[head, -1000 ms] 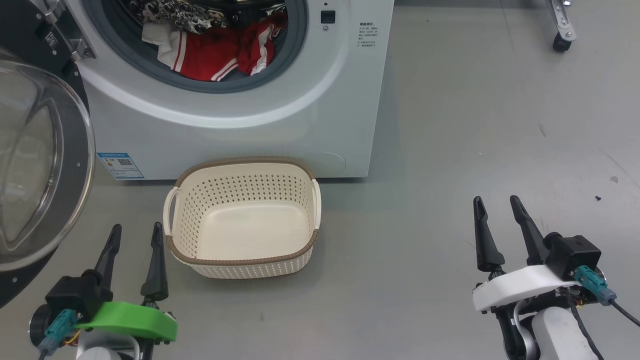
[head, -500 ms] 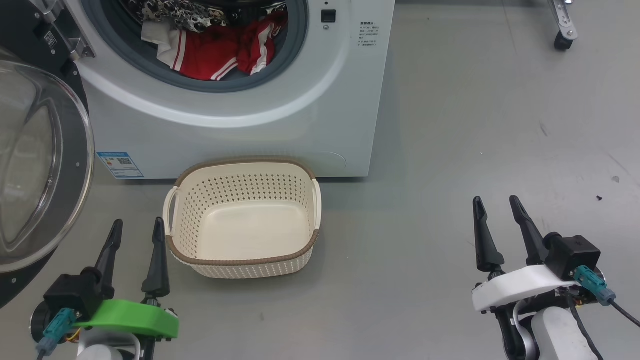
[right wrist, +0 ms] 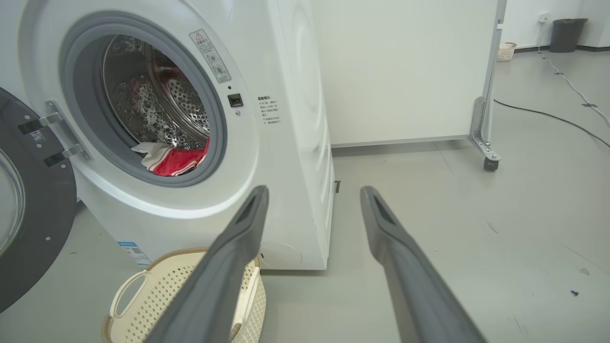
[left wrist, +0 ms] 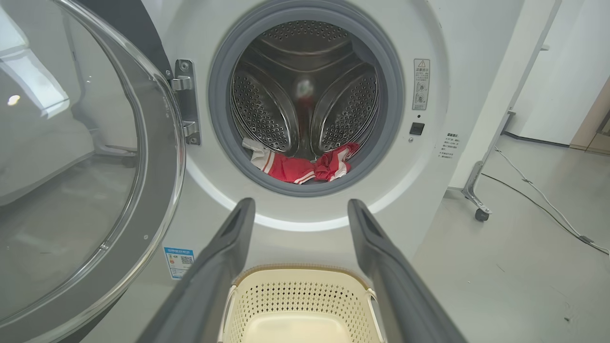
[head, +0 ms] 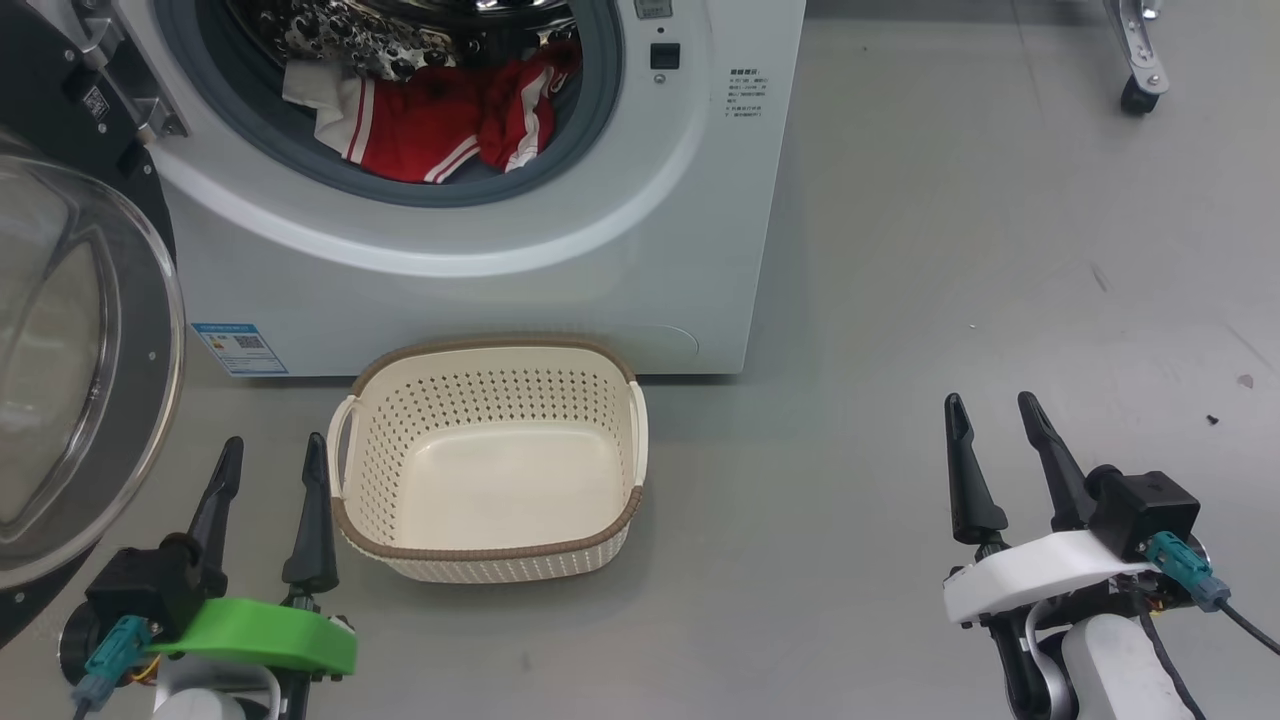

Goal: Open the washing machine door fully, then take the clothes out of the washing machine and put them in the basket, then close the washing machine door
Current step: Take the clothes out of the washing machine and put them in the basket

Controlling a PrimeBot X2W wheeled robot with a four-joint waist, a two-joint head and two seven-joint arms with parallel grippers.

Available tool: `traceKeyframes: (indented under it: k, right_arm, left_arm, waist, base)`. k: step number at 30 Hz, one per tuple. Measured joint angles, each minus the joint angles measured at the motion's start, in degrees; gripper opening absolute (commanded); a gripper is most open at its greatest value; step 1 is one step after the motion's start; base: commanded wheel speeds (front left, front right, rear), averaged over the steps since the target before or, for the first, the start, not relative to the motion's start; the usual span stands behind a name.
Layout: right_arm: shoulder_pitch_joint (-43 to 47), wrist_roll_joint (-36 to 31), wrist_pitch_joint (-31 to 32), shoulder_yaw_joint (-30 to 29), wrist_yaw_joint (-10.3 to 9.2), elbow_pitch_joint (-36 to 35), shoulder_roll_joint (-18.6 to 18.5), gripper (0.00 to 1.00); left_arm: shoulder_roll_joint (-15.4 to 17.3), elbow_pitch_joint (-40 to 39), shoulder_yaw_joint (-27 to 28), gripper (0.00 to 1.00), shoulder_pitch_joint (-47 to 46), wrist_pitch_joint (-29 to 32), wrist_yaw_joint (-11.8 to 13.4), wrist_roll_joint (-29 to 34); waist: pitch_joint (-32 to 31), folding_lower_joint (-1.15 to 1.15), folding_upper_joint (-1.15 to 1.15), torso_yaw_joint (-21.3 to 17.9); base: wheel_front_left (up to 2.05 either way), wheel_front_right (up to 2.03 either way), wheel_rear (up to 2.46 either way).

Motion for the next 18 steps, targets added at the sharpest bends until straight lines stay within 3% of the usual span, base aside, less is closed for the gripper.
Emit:
traceKeyframes:
  k: [18]
  right_arm:
    - [0.0, 0.0, 0.0, 0.5, 0.00, 0.3, 0.0, 1.00]
  left_arm:
    - [0.3, -0.2, 0.6, 1.00, 0.0, 0.0, 0.2, 2.6]
  waist:
    - [0.3, 0.00, 0.00, 0.7]
  base:
    - [1.18, -1.18, 0.00]
